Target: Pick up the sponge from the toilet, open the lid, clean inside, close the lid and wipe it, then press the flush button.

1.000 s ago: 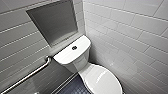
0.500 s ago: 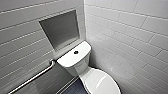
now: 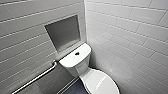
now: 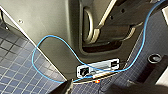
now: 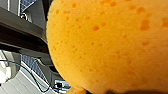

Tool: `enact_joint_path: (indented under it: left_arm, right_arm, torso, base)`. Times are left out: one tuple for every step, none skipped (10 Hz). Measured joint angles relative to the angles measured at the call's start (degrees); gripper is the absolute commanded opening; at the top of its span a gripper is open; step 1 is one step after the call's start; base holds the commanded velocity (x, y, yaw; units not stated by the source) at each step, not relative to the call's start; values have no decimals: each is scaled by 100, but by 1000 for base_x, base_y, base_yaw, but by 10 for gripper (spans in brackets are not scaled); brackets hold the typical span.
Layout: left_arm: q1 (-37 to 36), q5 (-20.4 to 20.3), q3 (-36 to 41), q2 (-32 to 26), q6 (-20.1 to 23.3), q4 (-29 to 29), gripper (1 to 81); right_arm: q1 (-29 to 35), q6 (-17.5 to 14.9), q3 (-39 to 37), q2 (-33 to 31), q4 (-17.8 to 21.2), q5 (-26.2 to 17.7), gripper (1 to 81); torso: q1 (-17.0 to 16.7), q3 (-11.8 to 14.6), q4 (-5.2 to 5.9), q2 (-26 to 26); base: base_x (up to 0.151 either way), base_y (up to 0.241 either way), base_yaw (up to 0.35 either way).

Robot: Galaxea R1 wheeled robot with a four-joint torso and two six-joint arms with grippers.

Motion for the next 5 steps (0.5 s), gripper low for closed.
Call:
enact_joint_path:
  left_arm:
    - [5, 4, -183, 68, 0, 0, 811]
    - [0, 4, -286, 105, 0, 0, 811]
    - [-13, 2, -304, 113, 0, 2, 811]
    - [-24, 2, -306, 112, 0, 2, 811]
    - [-33, -2, -306, 113, 0, 5, 811]
  right_arm:
    - [-13, -4, -243, 151, -33, -4, 10]
    - [-34, -12, -588, 350, -82, -22, 10]
    - [-28, -12, -942, 568, -123, -69, 10]
    - [-17, -15, -1213, 788, -149, -152, 10]
    - [-22, -15, -1425, 1012, -184, -268, 10]
  torso:
    - [-138, 0, 0, 210]
    - [-277, 0, 0, 424]
    - [-417, 0, 0, 641]
    - [-557, 0, 0, 855]
    - [-697, 0, 0, 1071]
  base:
    - [0, 0, 0]
    - [0, 0, 0]
    - [0, 0, 0]
    - [0, 0, 0]
    - [0, 0, 0]
